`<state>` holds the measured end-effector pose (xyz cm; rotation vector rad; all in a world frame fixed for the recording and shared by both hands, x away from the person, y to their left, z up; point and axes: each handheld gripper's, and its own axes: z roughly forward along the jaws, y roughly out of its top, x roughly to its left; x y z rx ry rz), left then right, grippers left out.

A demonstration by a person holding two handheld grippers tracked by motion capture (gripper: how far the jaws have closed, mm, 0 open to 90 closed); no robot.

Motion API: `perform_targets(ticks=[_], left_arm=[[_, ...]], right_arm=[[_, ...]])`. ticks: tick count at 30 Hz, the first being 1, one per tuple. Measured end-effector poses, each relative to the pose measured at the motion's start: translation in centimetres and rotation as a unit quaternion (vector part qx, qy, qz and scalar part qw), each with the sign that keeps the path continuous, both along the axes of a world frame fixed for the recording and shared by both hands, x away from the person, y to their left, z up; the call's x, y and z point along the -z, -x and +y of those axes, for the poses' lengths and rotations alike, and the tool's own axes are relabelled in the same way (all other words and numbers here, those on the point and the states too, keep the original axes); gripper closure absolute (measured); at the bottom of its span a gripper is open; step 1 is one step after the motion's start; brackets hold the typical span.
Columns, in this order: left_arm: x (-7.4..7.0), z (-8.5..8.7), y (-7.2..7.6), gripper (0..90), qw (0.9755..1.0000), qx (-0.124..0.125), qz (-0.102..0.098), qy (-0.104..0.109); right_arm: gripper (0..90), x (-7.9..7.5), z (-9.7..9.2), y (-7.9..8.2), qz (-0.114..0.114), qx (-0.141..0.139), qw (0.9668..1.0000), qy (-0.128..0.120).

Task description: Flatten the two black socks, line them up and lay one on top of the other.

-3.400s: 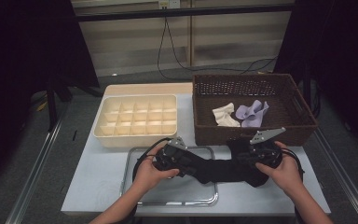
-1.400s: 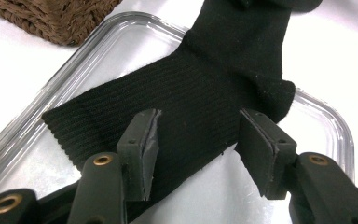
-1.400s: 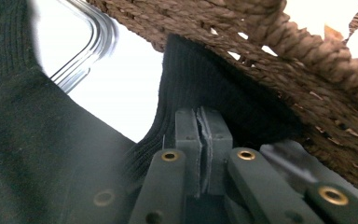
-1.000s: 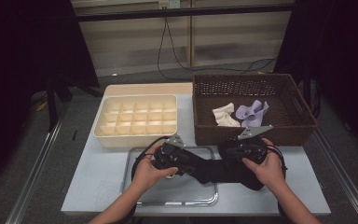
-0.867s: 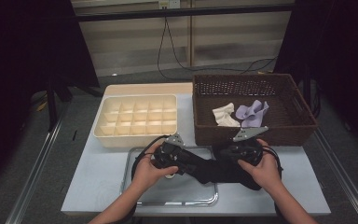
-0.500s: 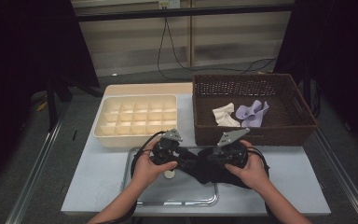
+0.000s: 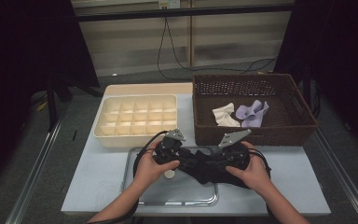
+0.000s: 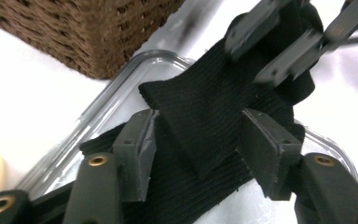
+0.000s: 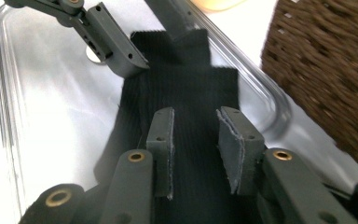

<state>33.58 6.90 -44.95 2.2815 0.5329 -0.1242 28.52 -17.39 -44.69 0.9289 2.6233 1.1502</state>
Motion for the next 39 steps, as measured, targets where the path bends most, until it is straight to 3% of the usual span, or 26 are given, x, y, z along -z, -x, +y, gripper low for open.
perform_targets(ticks=[7, 11, 14, 16, 19, 21, 22, 23, 24, 27, 32, 34, 36, 39], left_arm=[[0.8, -0.8, -0.2, 53.1, 0.9995, 0.004, -0.005, -0.030], [1.1, -1.5, -0.1, 60.8, 0.9979, 0.013, -0.006, -0.063], [1.1, -1.9, 0.0, 68.4, 0.9973, 0.013, -0.005, -0.072], [0.9, -2.0, -0.1, 80.2, 0.9968, 0.026, 0.004, -0.075], [0.5, -2.2, 0.1, 85.1, 0.9969, 0.019, 0.015, -0.075], [0.0, -2.0, 0.0, 85.9, 0.9970, 0.024, 0.017, -0.072], [-0.3, -1.8, 0.0, 86.0, 0.9974, 0.024, 0.024, -0.064], [-0.7, -1.5, 0.0, 86.0, 0.9974, 0.029, 0.016, -0.064], [-1.0, -1.4, 0.2, 86.1, 0.9984, 0.015, 0.022, -0.049], [-1.9, -0.4, 0.3, 86.0, 0.9987, 0.019, 0.018, -0.043], [-1.9, 0.9, 0.3, 86.0, 0.9993, -0.002, 0.024, -0.028], [-1.8, 1.1, 0.2, 85.9, 0.9991, 0.002, 0.022, -0.037], [-1.5, 1.0, 0.2, 85.8, 0.9992, 0.004, 0.027, -0.029], [-1.3, 0.8, 0.2, 85.7, 0.9987, 0.012, 0.031, -0.038]], right_arm=[[59.5, -0.6, -3.4, 1.3, -0.003, 0.045, 0.9990, -0.004], [59.7, -0.2, -5.0, 2.2, 0.007, 0.065, 0.9978, 0.012], [66.8, 0.6, -5.7, 2.6, 0.019, 0.070, 0.9973, 0.014], [74.2, 1.2, -5.9, 2.8, 0.024, 0.078, 0.9965, 0.018], [86.3, 1.6, -6.1, 2.9, 0.030, 0.079, 0.9964, 0.013], [88.2, 1.5, -6.1, 2.8, 0.030, 0.079, 0.9964, 0.008], [88.4, 1.4, -6.2, 2.8, 0.032, 0.081, 0.9962, 0.006], [88.5, 1.2, -6.2, 2.7, 0.031, 0.079, 0.9964, 0.006], [88.6, 1.0, -6.2, 2.7, 0.028, 0.079, 0.9965, 0.007], [88.6, 0.3, -6.0, 2.4, 0.023, 0.073, 0.9970, 0.000], [88.5, -0.2, -5.4, 2.1, 0.010, 0.067, 0.9977, -0.004], [88.5, -0.1, -5.1, 2.0, 0.010, 0.065, 0.9978, -0.001], [87.9, 0.2, -4.8, 1.9, 0.015, 0.061, 0.9980, 0.004], [79.6, 0.5, -4.7, 1.6, 0.021, 0.067, 0.9975, 0.006]])
